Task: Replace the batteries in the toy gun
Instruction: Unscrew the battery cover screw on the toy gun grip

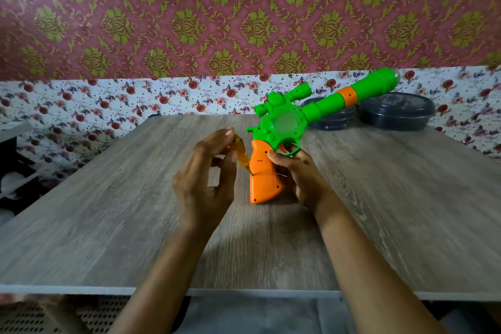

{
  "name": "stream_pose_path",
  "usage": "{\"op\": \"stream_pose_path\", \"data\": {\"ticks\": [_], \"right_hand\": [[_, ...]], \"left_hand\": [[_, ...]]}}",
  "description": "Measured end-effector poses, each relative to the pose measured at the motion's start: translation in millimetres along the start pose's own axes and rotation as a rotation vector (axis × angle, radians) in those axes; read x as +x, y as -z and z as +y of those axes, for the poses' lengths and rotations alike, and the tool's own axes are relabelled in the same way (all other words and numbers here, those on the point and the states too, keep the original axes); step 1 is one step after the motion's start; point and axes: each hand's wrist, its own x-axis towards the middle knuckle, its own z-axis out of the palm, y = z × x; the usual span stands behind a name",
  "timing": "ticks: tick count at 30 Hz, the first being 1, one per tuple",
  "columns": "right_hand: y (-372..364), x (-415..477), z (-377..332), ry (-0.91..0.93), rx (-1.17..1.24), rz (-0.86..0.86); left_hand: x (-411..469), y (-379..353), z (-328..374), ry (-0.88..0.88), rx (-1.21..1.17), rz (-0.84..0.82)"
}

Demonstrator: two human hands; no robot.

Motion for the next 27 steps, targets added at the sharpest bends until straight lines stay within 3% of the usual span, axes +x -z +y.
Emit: {"op": "stream_pose_path", "data": {"ticks": [10,15,27], "right_hand": [[-0.1,-0.7,-1.2,0.003,0.001,-0.009],[1.1,-1.1,0.1,0.018,-0.014,-0.018],[-0.5,-0.7,-1.4,0.007,0.000,-0.023]], "left_hand": [[1.9,0.7,-5.4,-0.018,0.027,0.111],[-1.2,0.5,1.5,0.001,-0.170,-0.017],[1.7,0.9,0.2,0.029,-0.038,0.009]]}}
